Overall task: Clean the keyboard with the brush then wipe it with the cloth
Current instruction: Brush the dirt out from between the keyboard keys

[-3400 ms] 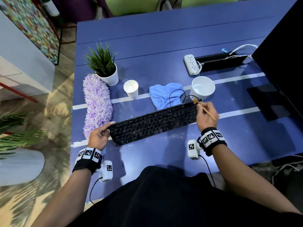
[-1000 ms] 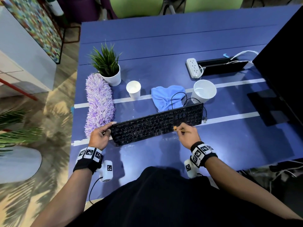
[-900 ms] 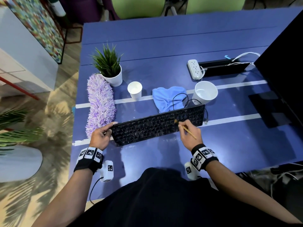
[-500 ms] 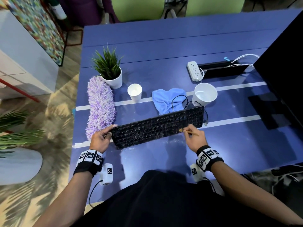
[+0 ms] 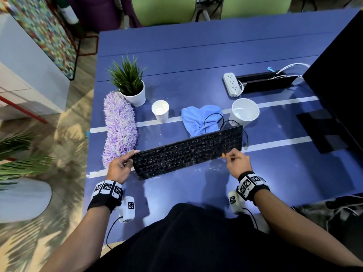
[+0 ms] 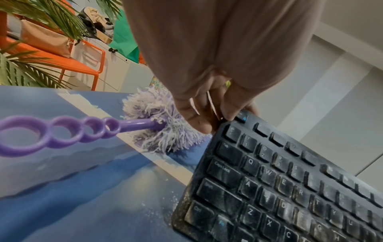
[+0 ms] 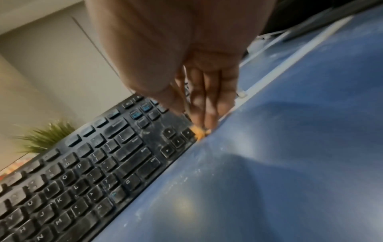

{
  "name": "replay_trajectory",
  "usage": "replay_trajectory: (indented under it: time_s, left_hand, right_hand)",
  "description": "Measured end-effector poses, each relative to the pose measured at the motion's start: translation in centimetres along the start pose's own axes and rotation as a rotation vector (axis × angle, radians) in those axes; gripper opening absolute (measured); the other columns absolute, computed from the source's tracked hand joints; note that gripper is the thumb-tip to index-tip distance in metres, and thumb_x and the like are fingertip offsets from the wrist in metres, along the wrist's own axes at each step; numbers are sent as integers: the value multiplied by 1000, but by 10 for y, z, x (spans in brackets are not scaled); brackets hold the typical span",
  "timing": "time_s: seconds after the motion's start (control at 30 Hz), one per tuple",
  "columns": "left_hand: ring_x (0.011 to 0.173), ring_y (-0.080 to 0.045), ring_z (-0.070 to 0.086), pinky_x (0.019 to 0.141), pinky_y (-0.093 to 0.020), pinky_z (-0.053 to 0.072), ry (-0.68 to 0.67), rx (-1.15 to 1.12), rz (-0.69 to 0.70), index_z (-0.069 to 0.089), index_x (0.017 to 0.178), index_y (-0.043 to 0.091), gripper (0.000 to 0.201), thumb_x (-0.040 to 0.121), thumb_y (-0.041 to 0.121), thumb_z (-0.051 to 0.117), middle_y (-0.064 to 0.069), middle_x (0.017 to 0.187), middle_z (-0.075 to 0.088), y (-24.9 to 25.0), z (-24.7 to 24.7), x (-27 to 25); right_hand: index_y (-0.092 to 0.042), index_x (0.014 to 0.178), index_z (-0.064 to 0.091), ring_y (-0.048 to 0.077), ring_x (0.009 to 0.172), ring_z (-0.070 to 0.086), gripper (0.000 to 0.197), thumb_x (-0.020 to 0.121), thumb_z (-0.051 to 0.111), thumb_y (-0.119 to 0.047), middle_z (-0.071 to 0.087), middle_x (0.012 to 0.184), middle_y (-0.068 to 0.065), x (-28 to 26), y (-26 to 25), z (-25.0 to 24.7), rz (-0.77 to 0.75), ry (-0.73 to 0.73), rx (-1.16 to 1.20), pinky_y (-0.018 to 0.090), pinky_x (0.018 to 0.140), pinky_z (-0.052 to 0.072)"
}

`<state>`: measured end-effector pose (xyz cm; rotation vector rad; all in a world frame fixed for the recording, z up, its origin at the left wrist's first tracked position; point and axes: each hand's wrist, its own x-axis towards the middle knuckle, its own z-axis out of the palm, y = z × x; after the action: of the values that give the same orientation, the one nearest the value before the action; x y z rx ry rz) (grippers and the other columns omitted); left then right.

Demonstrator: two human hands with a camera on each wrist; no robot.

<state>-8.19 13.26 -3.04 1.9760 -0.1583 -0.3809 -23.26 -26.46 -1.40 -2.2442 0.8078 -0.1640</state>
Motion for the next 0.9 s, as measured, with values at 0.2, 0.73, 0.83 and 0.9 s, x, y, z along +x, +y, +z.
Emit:
replay_trajectory:
  time_s: [0.2, 0.73, 0.83, 0.9]
  left_hand:
    - [122, -16, 58, 115, -34, 34, 5, 6, 12, 65, 101, 63, 75, 94, -10, 49, 39, 102, 65, 4, 0, -1]
    - [121, -10, 57, 108, -14, 35, 24, -36, 3, 66, 98, 63, 75, 94, -10, 50, 40, 101, 65, 11, 1, -2]
    - [121, -9, 57, 104, -9, 35, 26, -54, -13, 67, 97, 63, 74, 95, -9, 49, 39, 101, 65, 9, -1, -3]
    - [121, -9, 56, 108, -15, 34, 11, -54, -21, 67, 97, 62, 73, 95, -9, 49, 39, 101, 65, 9, 0, -3]
  right_hand:
    - [-14, 84, 60, 17, 71, 60, 5, 89, 58, -14, 63, 76, -6, -3, -10, -10, -64, 42, 15, 13, 65, 39]
    - [-21, 86, 57, 8, 62, 59, 5, 91, 57, -20, 65, 75, -11, -9, -27, 7, -223, -13, 38, 12, 58, 45]
    - [-23, 84, 57, 10, 59, 59, 7, 91, 58, -22, 64, 68, -6, -9, -33, 5, -246, -49, 26, 19, 53, 43]
    - [-23, 84, 58, 6, 61, 60, 6, 91, 59, -23, 65, 69, -8, -6, -34, 2, -244, -53, 40, 16, 52, 44]
